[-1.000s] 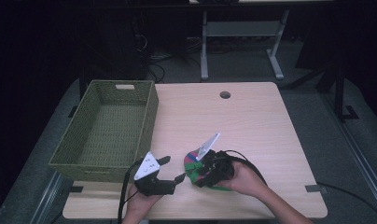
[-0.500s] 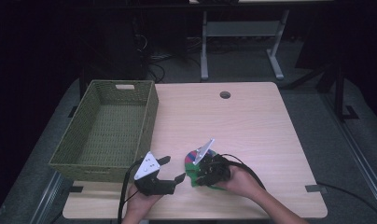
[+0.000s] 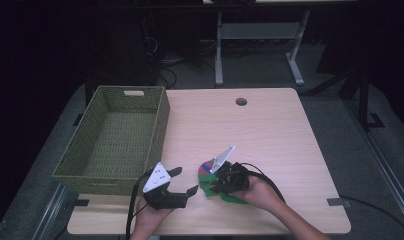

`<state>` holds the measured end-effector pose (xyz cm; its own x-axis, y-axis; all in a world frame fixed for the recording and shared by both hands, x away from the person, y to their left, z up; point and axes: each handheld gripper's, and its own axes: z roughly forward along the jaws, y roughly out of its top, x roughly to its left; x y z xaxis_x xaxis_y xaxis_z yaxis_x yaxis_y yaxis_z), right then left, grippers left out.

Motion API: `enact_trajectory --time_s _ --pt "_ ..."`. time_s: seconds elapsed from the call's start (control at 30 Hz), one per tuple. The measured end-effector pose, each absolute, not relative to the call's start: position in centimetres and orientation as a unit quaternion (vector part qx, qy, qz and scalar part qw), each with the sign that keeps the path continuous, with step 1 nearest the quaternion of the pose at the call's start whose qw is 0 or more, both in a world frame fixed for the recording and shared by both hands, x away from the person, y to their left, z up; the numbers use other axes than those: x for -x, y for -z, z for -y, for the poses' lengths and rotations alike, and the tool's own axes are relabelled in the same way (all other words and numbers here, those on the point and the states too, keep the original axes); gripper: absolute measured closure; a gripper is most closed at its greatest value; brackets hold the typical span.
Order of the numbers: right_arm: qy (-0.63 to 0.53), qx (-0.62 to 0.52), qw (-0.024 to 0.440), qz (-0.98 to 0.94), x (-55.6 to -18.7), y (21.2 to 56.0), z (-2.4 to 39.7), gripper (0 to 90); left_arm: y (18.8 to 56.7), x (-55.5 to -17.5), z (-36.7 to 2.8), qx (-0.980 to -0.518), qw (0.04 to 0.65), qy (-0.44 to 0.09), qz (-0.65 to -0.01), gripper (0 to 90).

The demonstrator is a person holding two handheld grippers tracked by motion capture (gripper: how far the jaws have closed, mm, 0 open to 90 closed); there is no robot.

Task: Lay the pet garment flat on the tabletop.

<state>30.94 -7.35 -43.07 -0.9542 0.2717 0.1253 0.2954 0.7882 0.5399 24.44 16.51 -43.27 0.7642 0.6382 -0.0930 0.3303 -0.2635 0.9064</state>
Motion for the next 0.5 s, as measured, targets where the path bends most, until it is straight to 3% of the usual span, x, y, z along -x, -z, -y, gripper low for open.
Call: enact_trajectory --time_s 0.5 --pt "0.358 0.172 0.007 0.918 -31.4 38.5 10.3 83.0 43.3 -24.4 -16.2 -0.783 0.522 -0.141 -0.309 18.2"
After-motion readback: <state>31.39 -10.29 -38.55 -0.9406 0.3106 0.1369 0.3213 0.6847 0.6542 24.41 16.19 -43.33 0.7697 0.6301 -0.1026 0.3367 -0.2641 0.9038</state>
